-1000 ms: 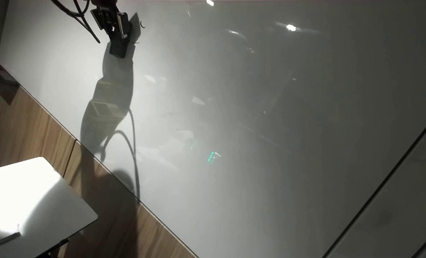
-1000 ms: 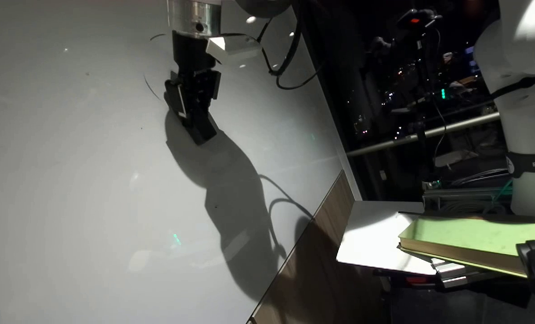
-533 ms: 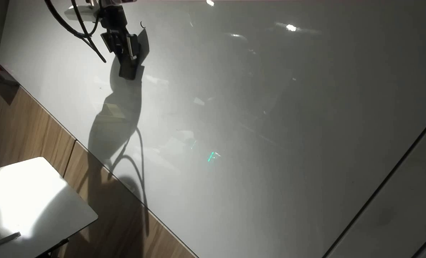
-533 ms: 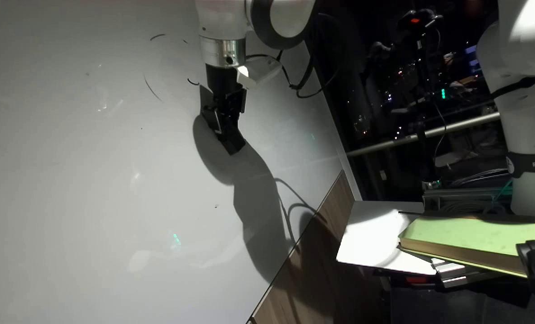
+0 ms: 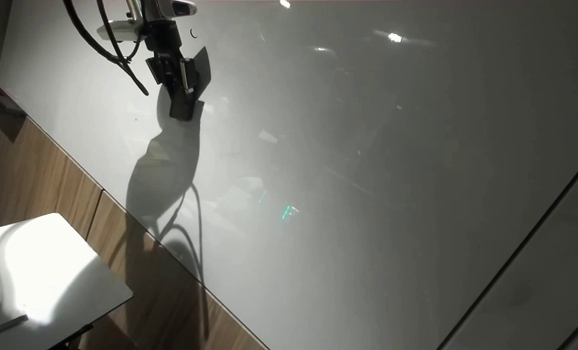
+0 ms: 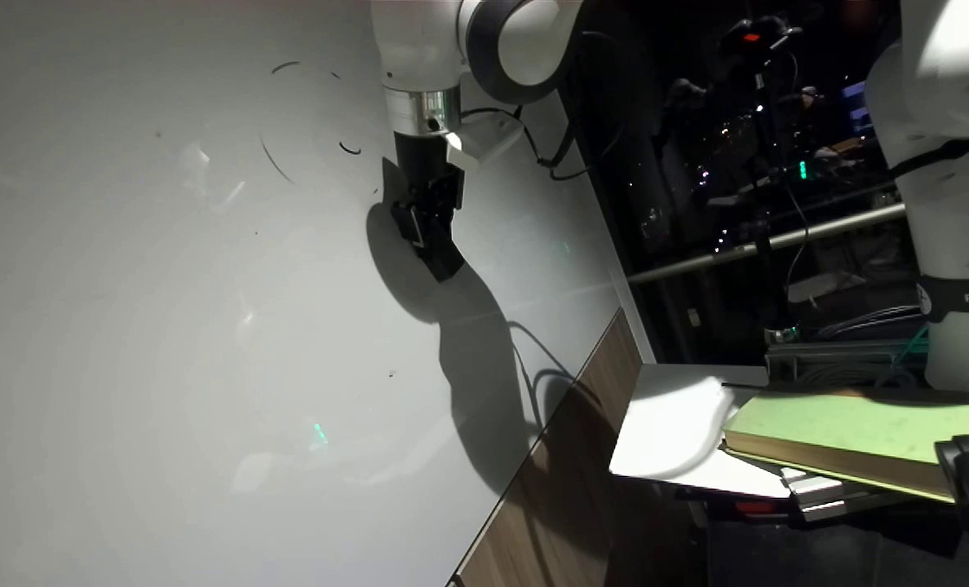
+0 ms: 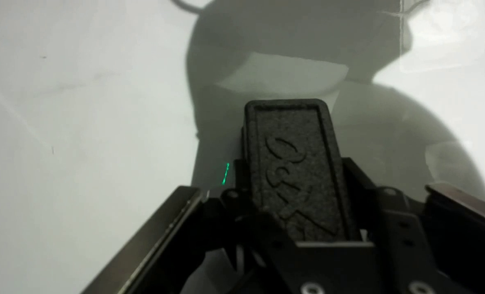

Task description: Use the eraser from the table to wipe the whiteboard,

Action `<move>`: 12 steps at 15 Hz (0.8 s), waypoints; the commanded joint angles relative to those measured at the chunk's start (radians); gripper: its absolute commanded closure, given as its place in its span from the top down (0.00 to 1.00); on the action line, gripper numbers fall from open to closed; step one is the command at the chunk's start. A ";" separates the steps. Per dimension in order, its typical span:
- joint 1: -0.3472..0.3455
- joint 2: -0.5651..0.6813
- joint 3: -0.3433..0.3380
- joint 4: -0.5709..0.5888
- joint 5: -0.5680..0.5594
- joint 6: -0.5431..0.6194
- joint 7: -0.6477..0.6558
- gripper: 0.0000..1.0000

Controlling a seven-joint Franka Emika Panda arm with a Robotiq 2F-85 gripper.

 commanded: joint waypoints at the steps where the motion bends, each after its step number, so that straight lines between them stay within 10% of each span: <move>1: -0.002 0.041 -0.010 0.136 0.009 -0.019 -0.008 0.31; 12: 0.033 0.093 0.024 0.444 -0.003 -0.245 -0.008 0.31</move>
